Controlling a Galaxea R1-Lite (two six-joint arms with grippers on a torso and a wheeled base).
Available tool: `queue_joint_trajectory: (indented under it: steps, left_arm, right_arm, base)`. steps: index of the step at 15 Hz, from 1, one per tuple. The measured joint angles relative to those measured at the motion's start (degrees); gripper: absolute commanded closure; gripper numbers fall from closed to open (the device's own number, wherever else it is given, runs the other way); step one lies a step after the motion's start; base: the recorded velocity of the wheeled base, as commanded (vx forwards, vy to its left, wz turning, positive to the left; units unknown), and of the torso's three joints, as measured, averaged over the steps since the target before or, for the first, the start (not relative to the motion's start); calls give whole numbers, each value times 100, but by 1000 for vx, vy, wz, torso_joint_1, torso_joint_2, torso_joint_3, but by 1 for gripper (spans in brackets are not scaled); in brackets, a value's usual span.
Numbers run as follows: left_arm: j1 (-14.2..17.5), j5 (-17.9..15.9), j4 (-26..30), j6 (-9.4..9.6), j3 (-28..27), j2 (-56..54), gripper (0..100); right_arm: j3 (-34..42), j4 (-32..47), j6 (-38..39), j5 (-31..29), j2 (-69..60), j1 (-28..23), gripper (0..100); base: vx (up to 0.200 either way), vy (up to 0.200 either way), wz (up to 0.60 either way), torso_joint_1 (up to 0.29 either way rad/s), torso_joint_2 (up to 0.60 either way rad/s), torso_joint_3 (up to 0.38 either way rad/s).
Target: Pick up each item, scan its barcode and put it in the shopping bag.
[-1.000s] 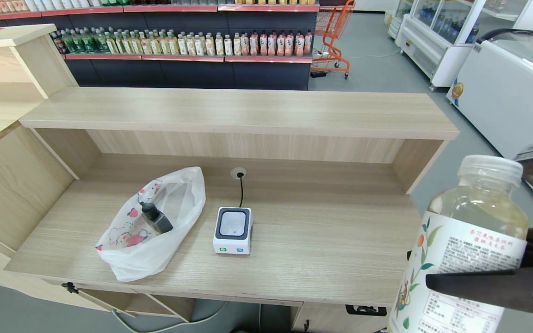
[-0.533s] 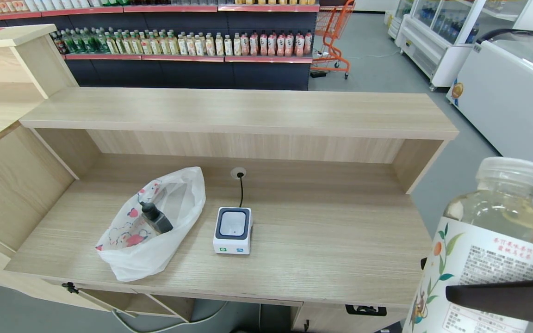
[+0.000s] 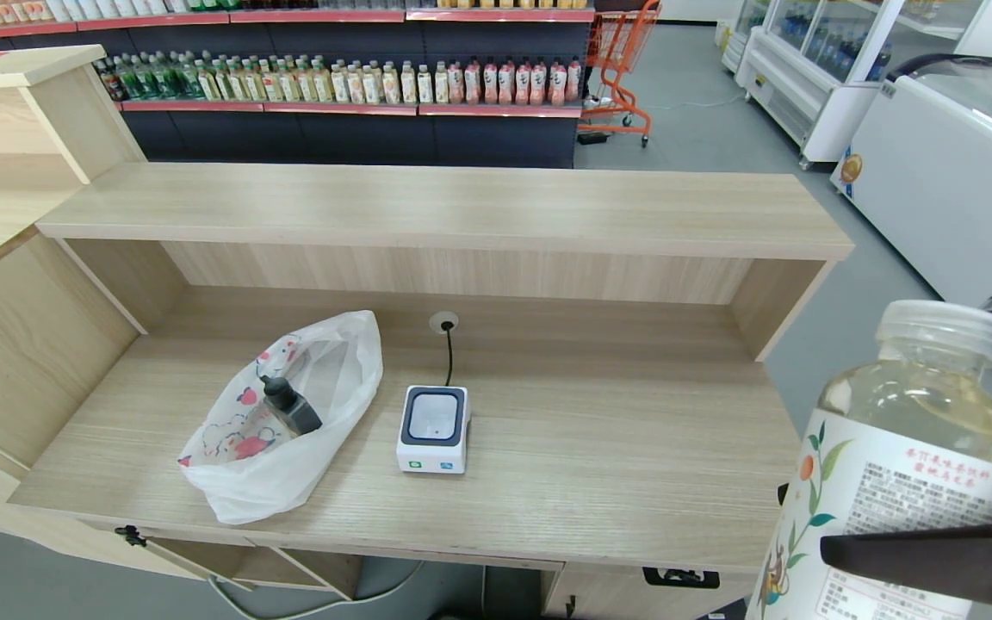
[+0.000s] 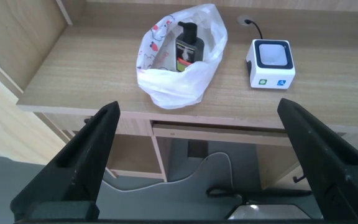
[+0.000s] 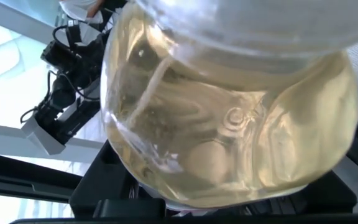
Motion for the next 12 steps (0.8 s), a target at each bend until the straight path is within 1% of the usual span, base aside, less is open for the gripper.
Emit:
queue_joint_trajectory:
  steps: [3, 12]
  left_arm:
    - [0, 0, 0, 0, 0, 0, 0]
    - [-2, 0, 0, 2, 0, -2, 0]
  right_arm:
    - [18, -2, -187, -11, 52, 2, 100]
    - [24, -13, -271, -9, 113, 2, 100]
  base:
    - [0, 0, 0, 0, 0, 0]
    - [0, 0, 0, 0, 0, 0]
